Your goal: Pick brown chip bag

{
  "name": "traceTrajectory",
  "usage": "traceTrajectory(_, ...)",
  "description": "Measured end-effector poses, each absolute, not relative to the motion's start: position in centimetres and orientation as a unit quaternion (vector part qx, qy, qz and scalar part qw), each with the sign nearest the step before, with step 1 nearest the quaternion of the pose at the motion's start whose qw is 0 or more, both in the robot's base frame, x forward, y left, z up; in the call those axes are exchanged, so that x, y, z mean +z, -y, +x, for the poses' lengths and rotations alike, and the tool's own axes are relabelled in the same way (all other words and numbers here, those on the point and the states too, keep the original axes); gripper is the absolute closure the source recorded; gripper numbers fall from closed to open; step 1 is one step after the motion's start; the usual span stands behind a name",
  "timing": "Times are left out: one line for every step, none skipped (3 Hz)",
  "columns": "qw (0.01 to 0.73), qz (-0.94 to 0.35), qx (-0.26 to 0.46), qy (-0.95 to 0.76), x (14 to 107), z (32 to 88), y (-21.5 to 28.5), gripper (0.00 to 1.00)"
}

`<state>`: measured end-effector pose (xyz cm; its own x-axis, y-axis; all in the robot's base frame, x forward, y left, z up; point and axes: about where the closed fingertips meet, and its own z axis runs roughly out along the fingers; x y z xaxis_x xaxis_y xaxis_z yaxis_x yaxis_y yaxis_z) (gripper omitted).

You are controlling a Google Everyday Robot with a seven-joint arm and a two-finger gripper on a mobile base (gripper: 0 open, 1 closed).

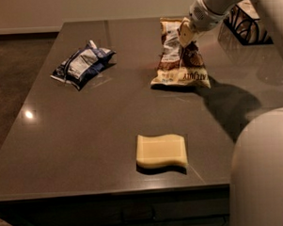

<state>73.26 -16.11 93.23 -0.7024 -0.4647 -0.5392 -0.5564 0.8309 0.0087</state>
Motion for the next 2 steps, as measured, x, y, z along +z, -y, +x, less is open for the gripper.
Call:
traceTrajectory(0.297, -0.315, 0.092, -0.897, 96.2, 71.9, 15.0, 1.00)
traceTrajectory(0.319, -0.345, 0.094, -0.878, 98.8, 70.7, 13.9, 1.00)
